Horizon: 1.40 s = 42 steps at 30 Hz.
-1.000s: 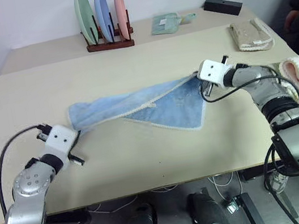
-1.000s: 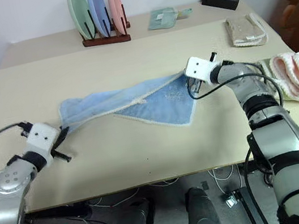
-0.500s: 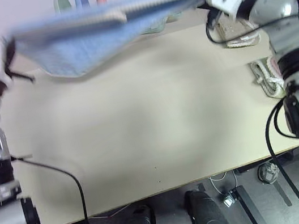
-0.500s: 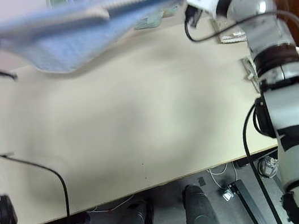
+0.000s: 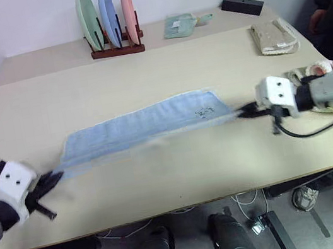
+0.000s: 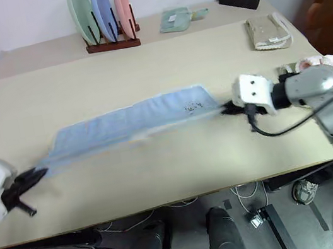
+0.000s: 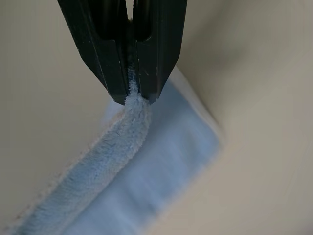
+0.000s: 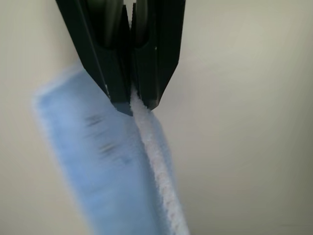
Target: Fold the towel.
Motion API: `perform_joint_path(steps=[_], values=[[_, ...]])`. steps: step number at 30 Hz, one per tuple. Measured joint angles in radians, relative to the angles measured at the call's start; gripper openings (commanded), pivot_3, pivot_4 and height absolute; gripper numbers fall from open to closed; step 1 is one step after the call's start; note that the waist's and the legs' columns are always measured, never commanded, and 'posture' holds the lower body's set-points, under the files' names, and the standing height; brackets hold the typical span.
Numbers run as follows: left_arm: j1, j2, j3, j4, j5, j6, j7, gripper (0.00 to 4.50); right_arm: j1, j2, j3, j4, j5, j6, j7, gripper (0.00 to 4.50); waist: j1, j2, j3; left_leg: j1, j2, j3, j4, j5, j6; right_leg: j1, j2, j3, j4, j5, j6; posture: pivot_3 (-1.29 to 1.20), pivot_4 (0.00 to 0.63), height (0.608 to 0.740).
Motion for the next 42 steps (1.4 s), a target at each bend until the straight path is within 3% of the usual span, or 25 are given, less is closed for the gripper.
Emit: perform_joint_path(steps=[8, 14, 21, 29, 32, 36, 42], values=[[-0.117, 0.029, -0.031, 0.038, 0.0, 0.021, 0.006, 0.0, -0.106, 0.077, 0.022, 0.085, -0.06, -0.019, -0.041, 0.03, 0.0, 0.0, 0.0, -0.001, 0.002, 0.002, 0.003, 0.0, 0.0, 0.0, 0.002, -0.001, -0.001, 0.003, 0.001, 0.0, 0.15, 0.74], [-0.33, 0.032, -0.206, 0.274, 0.091, -0.043, 0.05, 0.0, -0.304, 0.257, 0.136, 0.439, -0.229, -0.203, -0.115, 0.03, -0.005, 0.0, 0.0, -0.001, 0.003, 0.002, 0.002, 0.0, 0.0, -0.001, 0.004, -0.001, 0.0, 0.005, 0.0, 0.0, 0.15, 0.74], [-0.375, 0.021, -0.284, 0.411, 0.132, -0.109, 0.046, 0.0, -0.457, 0.38, 0.191, 0.809, -0.349, -0.392, -0.173, 0.03, -0.008, 0.0, 0.0, -0.002, 0.003, 0.002, -0.003, 0.0, -0.002, -0.005, 0.004, 0.0, 0.0, 0.005, 0.0, 0.0, 0.15, 0.74], [-0.38, 0.018, -0.298, 0.431, 0.134, -0.112, 0.047, 0.0, -0.5, 0.439, 0.192, 0.977, -0.401, -0.492, -0.192, 0.03, -0.009, 0.0, 0.0, -0.001, 0.003, 0.001, -0.003, 0.001, -0.002, -0.005, 0.004, 0.0, 0.001, 0.005, 0.0, 0.0, 0.15, 0.74], [-0.391, 0.01, -0.298, 0.44, 0.133, -0.101, 0.062, 0.98, -0.517, 0.447, 0.191, 1.01, -0.413, -0.497, -0.217, 0.94, -0.009, 0.0, 0.0, -0.001, 0.003, 0.001, -0.003, 0.001, -0.003, -0.005, 0.005, 0.0, 0.001, 0.005, -0.001, 0.0, 0.15, 0.74], [-0.406, 0.005, -0.295, 0.474, 0.141, -0.107, 0.106, 2.92, -0.542, 0.446, 0.183, 1.026, -0.417, -0.504, -0.256, 2.91, -0.01, 0.0, 0.0, -0.001, 0.004, 0.001, -0.003, 0.001, -0.003, -0.006, 0.005, 0.0, 0.001, 0.006, -0.001, 0.0, 0.15, 0.74], [-0.507, -0.067, -0.254, 0.554, 0.158, -0.122, 0.266, 2.92, -0.551, 0.445, 0.167, 1.072, -0.447, -0.523, -0.385, 2.91, -0.009, 0.0, 0.0, -0.001, 0.003, 0.001, -0.003, 0.001, -0.004, -0.005, 0.006, 0.0, 0.001, 0.006, -0.001, 0.0, 0.15, 0.74]])
